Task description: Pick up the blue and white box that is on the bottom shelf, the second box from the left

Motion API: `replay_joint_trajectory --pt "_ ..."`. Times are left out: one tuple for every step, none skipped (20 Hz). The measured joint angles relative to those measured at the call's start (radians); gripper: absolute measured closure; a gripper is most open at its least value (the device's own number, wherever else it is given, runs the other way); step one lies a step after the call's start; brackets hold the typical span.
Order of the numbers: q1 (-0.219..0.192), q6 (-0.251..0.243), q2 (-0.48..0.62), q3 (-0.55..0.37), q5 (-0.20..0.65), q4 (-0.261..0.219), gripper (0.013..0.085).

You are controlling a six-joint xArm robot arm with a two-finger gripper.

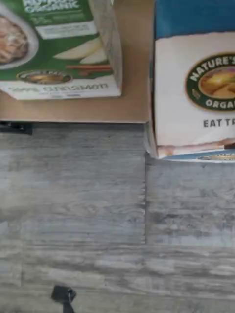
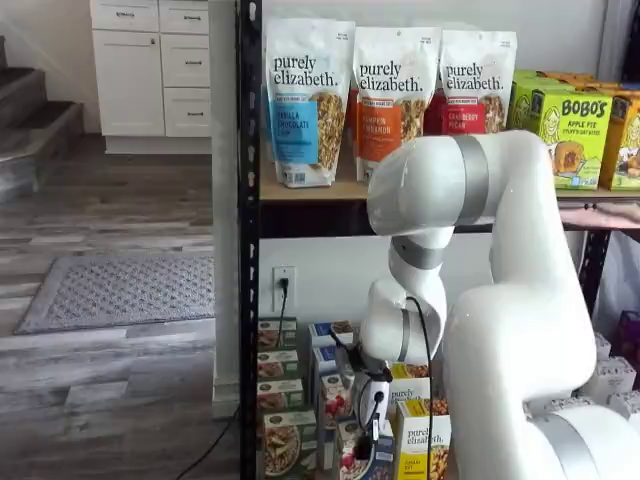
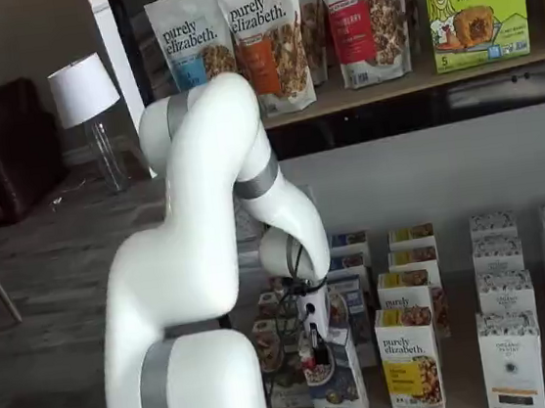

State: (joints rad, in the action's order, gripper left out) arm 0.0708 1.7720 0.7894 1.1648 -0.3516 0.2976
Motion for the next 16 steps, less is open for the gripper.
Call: replay_joint_trajectory --pt "0.001 0.004 -0.017 -0.023 0.004 0.005 0.053" --pt "0.002 0.006 -0.028 -0.037 0.008 0.008 0.053" --pt "0.004 0.011 -0.047 -0.064 0.016 0.014 0.053" --pt "0.006 0.016 -0.064 -0.086 0.023 0.02 0.053" --pt "0.007 0.021 -0.078 -0.105 0.028 0.026 0.053" --pt "0.009 0.025 -0.095 -0.127 0.034 0.032 0.053" --pt "0.01 0.029 -0.108 -0.143 0.038 0.037 0.053" --pt "0.013 0.033 -0.123 -0.163 0.045 0.044 0.053" --pt "0.015 0.037 -0.143 -0.187 0.05 0.05 0.053" --pt "0.019 0.041 -0.169 -0.215 0.054 0.057 0.053" --pt "0.022 0.045 -0.185 -0.232 0.055 0.065 0.053" --pt "0.025 0.05 -0.204 -0.253 0.059 0.073 0.053" --pt "0.029 0.052 -0.229 -0.279 0.062 0.079 0.053" --pt "0.033 0.052 -0.248 -0.299 0.065 0.083 0.053" --pt "0.035 0.041 -0.269 -0.319 0.065 0.074 0.053" --pt "0.038 0.023 -0.294 -0.343 0.068 0.058 0.053"
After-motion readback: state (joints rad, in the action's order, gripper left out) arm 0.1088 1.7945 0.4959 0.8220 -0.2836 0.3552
